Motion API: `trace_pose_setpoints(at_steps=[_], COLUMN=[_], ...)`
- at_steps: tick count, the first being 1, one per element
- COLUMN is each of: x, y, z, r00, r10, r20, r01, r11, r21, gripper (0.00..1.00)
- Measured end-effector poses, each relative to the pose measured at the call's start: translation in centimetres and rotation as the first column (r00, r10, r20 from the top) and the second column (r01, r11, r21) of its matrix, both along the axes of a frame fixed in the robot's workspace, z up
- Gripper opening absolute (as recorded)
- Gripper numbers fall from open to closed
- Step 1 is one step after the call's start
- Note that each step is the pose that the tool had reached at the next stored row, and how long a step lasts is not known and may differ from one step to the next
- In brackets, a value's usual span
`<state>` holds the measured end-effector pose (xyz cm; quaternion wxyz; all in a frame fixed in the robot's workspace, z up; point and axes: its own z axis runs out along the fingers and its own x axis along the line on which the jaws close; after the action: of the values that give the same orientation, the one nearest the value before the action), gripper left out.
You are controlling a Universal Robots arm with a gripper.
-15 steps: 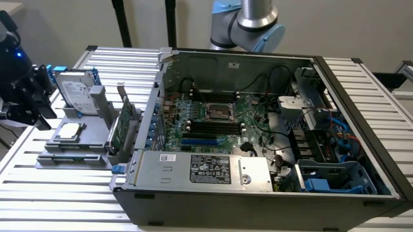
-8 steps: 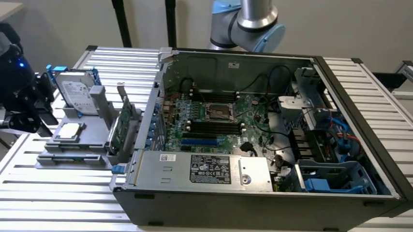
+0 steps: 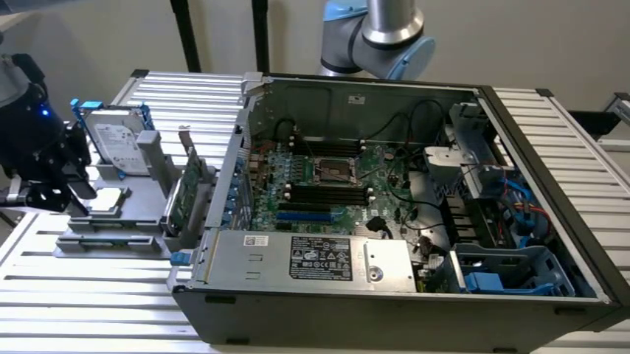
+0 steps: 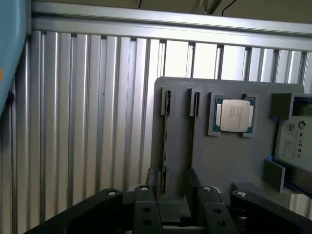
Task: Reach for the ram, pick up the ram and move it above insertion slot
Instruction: 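Pick up the ram and move it above insertion slot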
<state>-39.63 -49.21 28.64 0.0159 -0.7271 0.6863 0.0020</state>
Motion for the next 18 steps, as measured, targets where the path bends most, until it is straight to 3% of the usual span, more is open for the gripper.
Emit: trace_pose_setpoints(at_steps=[18], x=[0.3], y=[-0.05], z=[-3.28], r00=[0.9999], r10=[-0.01], r20=[0.0], r01=[0.01], r11=[0.9999], r21=[0.0], gripper=[0.37])
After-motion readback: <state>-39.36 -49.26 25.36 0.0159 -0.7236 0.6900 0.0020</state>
